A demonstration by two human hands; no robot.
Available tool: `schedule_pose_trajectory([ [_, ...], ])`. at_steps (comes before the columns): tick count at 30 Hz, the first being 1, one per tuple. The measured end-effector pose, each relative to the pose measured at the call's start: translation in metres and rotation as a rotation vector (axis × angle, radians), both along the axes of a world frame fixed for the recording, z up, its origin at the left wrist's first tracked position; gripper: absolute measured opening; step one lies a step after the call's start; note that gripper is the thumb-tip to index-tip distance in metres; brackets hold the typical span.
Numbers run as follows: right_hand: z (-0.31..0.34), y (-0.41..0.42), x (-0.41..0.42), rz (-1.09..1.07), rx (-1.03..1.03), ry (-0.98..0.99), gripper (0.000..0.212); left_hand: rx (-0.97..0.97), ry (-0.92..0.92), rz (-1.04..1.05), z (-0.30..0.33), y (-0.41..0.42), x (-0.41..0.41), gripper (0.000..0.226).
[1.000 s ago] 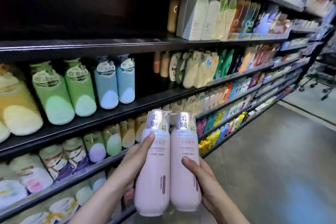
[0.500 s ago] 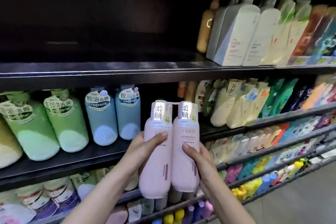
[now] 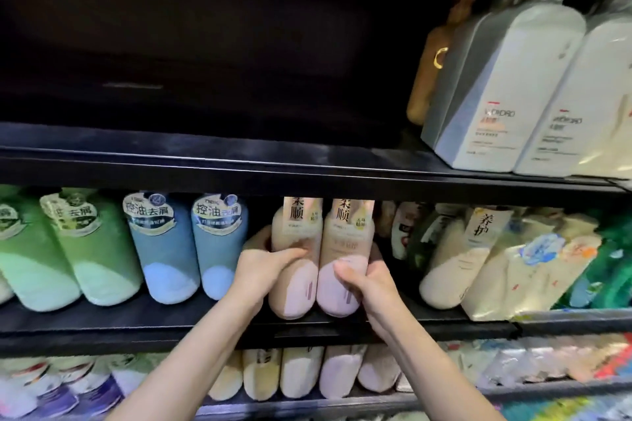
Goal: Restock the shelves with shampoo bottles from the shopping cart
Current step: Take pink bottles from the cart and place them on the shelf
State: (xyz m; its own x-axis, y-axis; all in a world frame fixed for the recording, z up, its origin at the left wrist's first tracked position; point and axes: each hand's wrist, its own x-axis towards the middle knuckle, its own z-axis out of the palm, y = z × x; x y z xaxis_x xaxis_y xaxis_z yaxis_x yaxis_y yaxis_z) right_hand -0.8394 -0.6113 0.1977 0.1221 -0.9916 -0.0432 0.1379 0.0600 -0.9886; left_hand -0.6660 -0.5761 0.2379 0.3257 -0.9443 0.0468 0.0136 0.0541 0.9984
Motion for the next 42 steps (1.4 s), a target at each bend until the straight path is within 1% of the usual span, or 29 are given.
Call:
schedule_pose_trajectory([
  [1,0.000,-0.005,0.000,0.028,-0.004,0.008,0.072,-0.010,0.005,0.007,-0.003,-0.004,0.002,0.032],
  [2,-0.001,-0.010,0.001,0.047,-0.011,0.008,0.075,-0.021,0.017,-0.004,-0.007,-0.007,0.004,0.036],
  [5,-0.006,-0.023,0.001,0.072,-0.063,-0.020,0.066,-0.067,0.062,-0.039,-0.013,-0.017,0.007,0.041],
  [8,-0.011,-0.032,0.000,0.097,-0.084,0.010,0.063,-0.085,0.022,-0.045,-0.016,-0.021,0.004,0.047],
  [11,-0.014,-0.040,-0.004,0.102,-0.130,0.132,0.059,-0.073,-0.018,0.006,-0.022,-0.023,0.003,0.052],
  [14,-0.020,-0.039,-0.009,0.095,-0.188,0.278,0.063,-0.018,-0.204,0.090,-0.034,-0.017,-0.002,0.059],
  [16,-0.026,-0.031,-0.011,0.101,-0.240,0.422,0.066,0.022,-0.250,0.185,-0.050,-0.007,-0.012,0.064],
  [17,-0.030,-0.028,-0.012,0.088,-0.259,0.472,0.063,0.041,-0.288,0.261,-0.058,-0.003,-0.019,0.064],
  [19,-0.036,-0.027,-0.011,0.041,-0.277,0.499,0.056,0.107,-0.380,0.398,-0.070,0.000,-0.030,0.061],
  [21,-0.039,-0.033,-0.006,0.007,-0.283,0.559,0.063,0.162,-0.361,0.455,-0.074,-0.005,-0.035,0.046],
  [22,-0.039,-0.038,-0.003,0.005,-0.282,0.577,0.067,0.158,-0.344,0.464,-0.074,-0.009,-0.035,0.041],
  [23,-0.039,-0.045,0.000,0.004,-0.275,0.580,0.068,0.138,-0.345,0.467,-0.075,-0.014,-0.034,0.038],
  [26,-0.039,-0.064,0.010,0.005,-0.247,0.585,0.062,0.027,-0.337,0.458,-0.080,-0.031,-0.029,0.056],
  [28,-0.039,-0.076,0.017,0.001,-0.265,0.609,0.062,-0.034,-0.283,0.448,-0.080,-0.044,-0.027,0.055],
  [30,-0.040,-0.087,0.022,-0.002,-0.268,0.589,0.061,-0.024,-0.247,0.438,-0.078,-0.060,-0.026,0.054],
  [31,-0.039,-0.091,0.025,-0.001,-0.268,0.581,0.061,-0.001,-0.259,0.447,-0.079,-0.068,-0.025,0.055],
  [35,-0.040,-0.106,0.032,0.017,-0.274,0.521,0.063,0.075,-0.399,0.471,-0.085,-0.092,-0.017,0.059],
  [42,-0.041,-0.123,0.042,0.024,-0.287,0.483,0.067,0.028,-0.420,0.429,-0.089,-0.110,-0.008,0.062],
])
